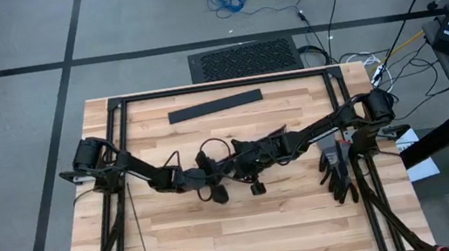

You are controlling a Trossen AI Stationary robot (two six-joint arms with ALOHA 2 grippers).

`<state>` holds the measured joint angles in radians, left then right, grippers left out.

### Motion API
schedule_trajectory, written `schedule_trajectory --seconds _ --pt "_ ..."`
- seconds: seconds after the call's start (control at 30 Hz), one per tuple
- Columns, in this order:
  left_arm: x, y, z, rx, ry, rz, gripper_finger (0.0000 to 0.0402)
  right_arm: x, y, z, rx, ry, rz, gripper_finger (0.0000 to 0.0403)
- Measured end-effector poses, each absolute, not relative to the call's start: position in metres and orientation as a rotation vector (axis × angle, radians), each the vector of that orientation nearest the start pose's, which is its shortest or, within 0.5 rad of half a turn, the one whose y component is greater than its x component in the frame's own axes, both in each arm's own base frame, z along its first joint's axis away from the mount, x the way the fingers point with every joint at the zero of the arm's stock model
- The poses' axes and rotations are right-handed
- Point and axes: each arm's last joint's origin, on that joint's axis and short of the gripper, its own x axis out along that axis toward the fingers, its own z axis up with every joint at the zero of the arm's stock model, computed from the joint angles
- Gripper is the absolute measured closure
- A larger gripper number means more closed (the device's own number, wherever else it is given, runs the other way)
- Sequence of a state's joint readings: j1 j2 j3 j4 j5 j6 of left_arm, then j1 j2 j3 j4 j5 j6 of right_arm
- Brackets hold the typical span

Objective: Ziptie cables
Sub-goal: Put the zip tied cable wires into the black cable duct

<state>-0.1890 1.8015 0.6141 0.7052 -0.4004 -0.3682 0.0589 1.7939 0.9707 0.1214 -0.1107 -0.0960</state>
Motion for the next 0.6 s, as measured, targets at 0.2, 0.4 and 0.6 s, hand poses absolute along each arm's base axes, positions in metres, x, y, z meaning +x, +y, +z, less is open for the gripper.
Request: schedule_trajectory --seconds 0.2,0.4,0.6 --pt "0.310 -0.048 0.114 -0.324 0.393 0.308 0.0397 0.362 0.025 0.160 -0.086 0.684 0.200 0.0403" --pt "0.312 -0.048 0.105 -0.418 0.397 0.336 0.0397 0.361 0.024 0.159 -0.086 0.707 0.200 0.0403" --pt "0.318 -0.049 0.093 -0.497 0.335 0.338 0.0397 0.360 0.024 0.157 -0.084 0.728 0.201 0.0403"
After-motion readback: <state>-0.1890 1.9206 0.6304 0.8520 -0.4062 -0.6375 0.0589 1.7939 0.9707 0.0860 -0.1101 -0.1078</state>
